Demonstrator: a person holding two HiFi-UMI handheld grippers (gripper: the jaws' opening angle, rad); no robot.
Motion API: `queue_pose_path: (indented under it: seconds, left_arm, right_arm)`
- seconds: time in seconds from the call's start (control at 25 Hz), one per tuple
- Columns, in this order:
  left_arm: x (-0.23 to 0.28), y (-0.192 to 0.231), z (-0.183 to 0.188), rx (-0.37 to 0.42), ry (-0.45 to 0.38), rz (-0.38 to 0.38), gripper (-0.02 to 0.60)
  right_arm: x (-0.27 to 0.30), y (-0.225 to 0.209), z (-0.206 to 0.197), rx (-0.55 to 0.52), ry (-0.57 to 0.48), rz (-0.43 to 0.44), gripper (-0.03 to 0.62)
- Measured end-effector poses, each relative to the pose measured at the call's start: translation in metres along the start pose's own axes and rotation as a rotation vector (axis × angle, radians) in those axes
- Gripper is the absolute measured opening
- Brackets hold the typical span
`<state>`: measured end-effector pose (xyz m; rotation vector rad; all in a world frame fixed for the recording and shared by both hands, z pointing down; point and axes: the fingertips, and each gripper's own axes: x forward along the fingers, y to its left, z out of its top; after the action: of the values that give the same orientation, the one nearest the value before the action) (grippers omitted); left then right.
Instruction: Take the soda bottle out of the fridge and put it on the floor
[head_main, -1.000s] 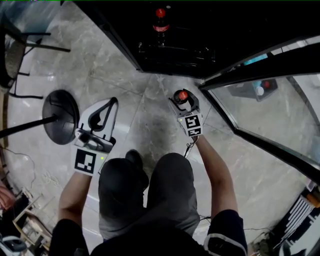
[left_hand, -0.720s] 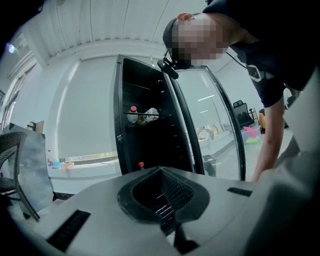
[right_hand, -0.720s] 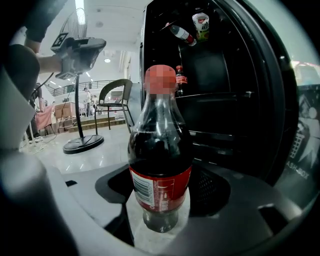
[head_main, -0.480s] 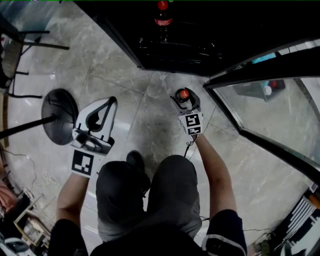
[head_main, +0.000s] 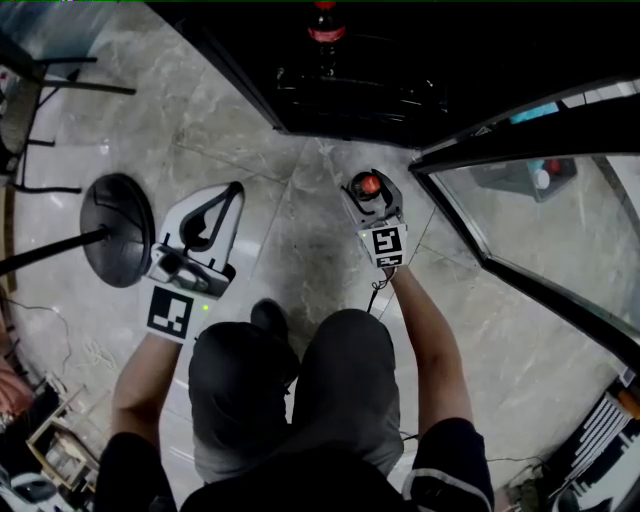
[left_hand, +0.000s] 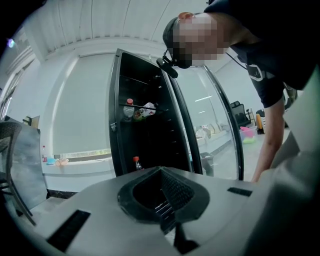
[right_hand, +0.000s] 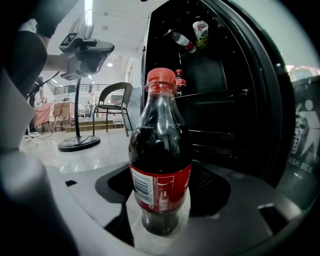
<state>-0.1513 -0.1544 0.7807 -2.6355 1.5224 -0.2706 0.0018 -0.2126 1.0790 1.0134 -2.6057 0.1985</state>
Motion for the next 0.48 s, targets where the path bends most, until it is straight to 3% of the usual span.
queue_pose_path:
  seconds: [0.48]
  left_arm:
    - [0.03, -0.026, -0.025, -0.008, 0.021, -0.085, 0.023]
  right_arm:
    - [-0.005, 0.003, -0.002, -0.025, -0.054, 0.005, 0.324]
